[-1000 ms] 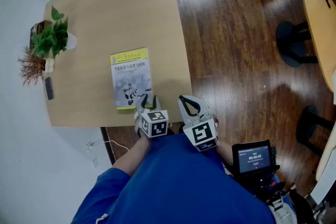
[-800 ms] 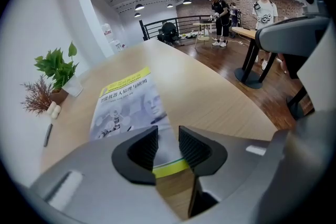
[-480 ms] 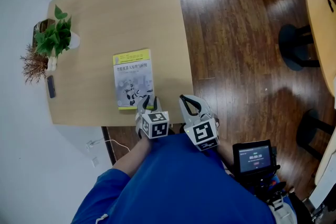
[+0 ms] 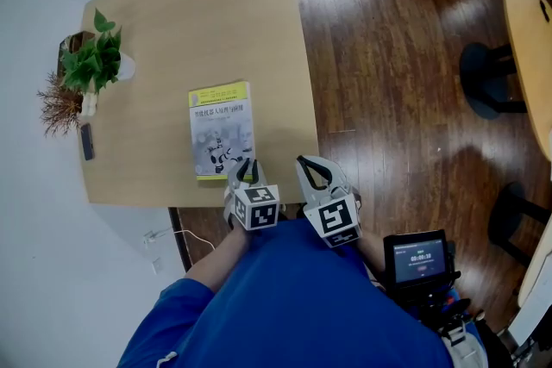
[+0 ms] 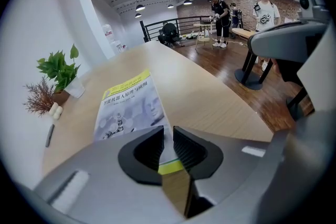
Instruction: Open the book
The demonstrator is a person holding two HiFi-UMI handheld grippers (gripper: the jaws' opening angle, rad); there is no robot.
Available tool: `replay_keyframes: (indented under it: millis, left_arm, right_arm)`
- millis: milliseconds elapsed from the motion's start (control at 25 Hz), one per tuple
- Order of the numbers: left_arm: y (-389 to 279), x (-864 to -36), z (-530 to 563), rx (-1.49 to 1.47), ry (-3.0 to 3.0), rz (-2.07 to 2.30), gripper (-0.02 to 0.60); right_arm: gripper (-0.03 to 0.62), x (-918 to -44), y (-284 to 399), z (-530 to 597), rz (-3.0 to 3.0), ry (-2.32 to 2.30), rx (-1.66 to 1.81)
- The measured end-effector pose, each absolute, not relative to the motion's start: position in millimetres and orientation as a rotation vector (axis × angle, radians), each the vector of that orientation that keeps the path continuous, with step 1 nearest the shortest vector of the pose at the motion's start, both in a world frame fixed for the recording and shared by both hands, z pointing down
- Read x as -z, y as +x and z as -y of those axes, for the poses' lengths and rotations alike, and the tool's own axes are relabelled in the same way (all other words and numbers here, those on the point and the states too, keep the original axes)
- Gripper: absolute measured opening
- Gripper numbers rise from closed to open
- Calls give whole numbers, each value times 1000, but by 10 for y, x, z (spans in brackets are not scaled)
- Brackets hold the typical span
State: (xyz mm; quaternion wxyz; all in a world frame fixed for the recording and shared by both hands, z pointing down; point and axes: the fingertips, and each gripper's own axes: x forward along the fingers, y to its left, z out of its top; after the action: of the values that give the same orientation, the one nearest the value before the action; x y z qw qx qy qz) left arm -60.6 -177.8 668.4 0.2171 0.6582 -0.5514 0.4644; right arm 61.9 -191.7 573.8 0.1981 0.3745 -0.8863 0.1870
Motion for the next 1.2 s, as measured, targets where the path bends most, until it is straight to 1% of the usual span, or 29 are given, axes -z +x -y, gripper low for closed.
replay_keyframes:
  millis: [120,360,840,1200]
  left_arm:
    - [-606,-6642,1780,-1279,1832,1532,40]
    - [-623,-6582,1778,-1263,1847,1528,18]
    - [-730,-6410,1765,-1145,1894,1518,14]
    - [-954,-6224,1739,-1073,1912,1570,12]
  right_arm:
    - [3,-5753,621,1902,2479,1046,-518]
    - [3,-5696,605,1905,2498,1049,-501]
    - [3,-5648,539,1821,2497,1049,-468]
    - [3,-5523,384,1798,2497,1058,-439]
